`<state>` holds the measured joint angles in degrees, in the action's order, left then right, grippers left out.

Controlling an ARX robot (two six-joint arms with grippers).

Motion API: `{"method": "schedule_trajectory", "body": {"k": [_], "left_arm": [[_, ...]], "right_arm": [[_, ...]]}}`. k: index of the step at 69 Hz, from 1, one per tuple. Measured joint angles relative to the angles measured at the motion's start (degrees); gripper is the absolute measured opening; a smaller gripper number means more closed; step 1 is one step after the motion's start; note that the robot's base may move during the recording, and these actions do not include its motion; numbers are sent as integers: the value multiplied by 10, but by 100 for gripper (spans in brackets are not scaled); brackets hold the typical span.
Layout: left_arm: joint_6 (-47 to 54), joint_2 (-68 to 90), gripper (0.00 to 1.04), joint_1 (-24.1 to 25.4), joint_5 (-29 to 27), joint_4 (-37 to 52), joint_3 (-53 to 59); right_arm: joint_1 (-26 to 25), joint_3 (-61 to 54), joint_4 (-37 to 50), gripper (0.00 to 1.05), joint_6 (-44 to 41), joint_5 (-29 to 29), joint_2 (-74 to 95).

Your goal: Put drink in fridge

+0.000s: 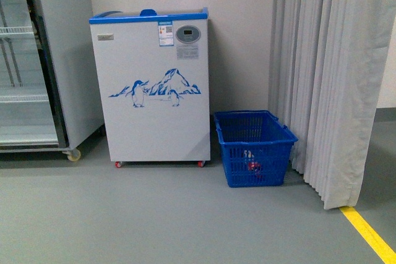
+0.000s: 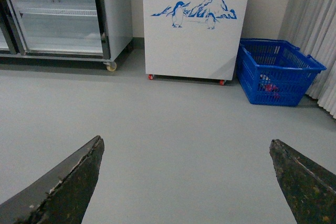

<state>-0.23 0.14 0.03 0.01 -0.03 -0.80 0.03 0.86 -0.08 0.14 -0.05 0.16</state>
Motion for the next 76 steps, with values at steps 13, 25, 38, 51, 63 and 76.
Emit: {"method": "schedule_trajectory", "body": {"k": [13,25,38,51,63,76], "left_arm": [[0,0,97,0,0,0,0],[0,0,97,0,0,0,0],[0,0,97,0,0,0,0],[0,0,97,0,0,0,0],[0,0,97,0,0,0,0],[0,0,97,0,0,0,0]], "right_arm": [[0,0,0,97,0,0,0],[0,0,0,97,0,0,0],[0,0,0,97,0,0,0],[0,0,0,97,0,0,0],[0,0,0,97,0,0,0],[0,0,0,97,0,0,0]]}}
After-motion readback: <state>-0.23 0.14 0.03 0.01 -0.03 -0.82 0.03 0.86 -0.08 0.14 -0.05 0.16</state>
